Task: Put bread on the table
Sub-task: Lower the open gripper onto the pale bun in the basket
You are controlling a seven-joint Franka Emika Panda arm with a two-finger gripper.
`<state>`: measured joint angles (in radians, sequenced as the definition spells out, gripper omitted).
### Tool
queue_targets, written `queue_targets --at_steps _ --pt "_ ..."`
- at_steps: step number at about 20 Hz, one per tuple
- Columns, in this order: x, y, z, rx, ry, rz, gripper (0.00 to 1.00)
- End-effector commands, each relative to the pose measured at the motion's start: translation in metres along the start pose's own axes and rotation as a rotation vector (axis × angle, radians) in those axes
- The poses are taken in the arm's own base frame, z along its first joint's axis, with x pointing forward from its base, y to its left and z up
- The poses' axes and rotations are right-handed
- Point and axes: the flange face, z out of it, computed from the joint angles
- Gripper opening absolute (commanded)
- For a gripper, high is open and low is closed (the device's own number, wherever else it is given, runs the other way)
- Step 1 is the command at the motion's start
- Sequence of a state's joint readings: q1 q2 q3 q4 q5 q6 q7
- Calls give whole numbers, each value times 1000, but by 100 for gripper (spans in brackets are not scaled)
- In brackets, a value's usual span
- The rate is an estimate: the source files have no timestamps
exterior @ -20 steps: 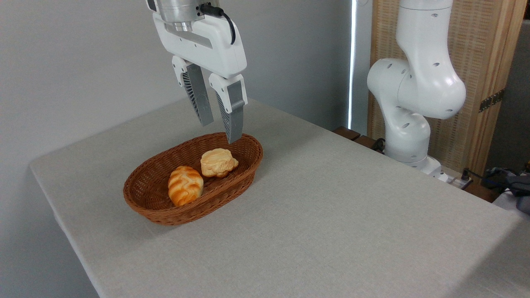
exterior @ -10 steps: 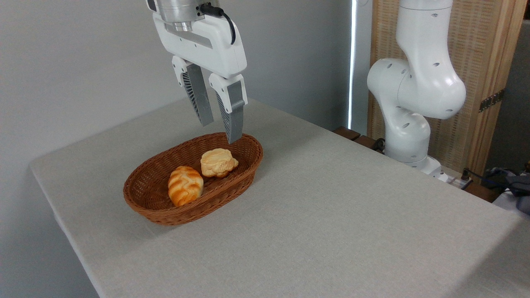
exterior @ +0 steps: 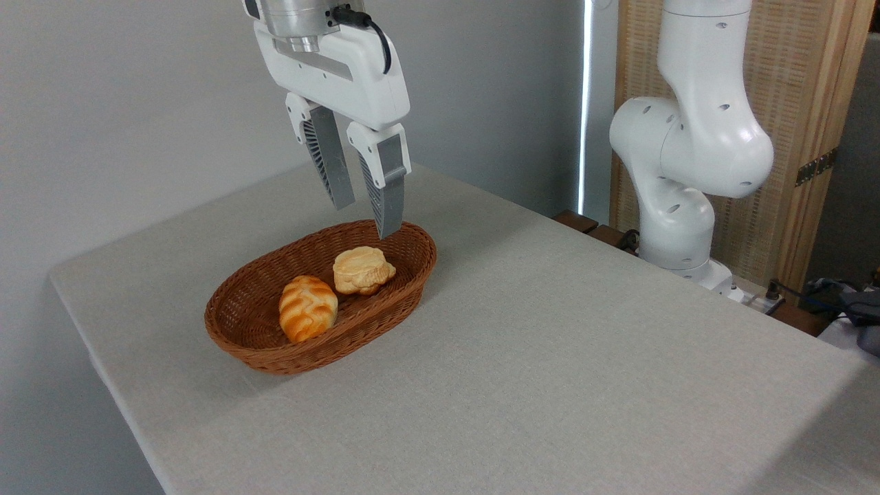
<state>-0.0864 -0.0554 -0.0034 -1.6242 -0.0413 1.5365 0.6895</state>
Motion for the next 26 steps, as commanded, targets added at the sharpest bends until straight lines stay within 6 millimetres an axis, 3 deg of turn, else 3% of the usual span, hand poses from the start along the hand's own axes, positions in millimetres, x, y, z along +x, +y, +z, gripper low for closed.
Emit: queue_targets --at_steps 1,6,11,16,22,26 --pt "-2 1 -5 -23 -5 8 100" --pt "12 16 7 -34 -28 -21 100" --pt "11 26 19 -39 -53 -6 100" --pt "30 96 71 -28 -64 62 100" --pt "50 135 116 23 38 58 100" --pt "56 149 145 27 52 81 100"
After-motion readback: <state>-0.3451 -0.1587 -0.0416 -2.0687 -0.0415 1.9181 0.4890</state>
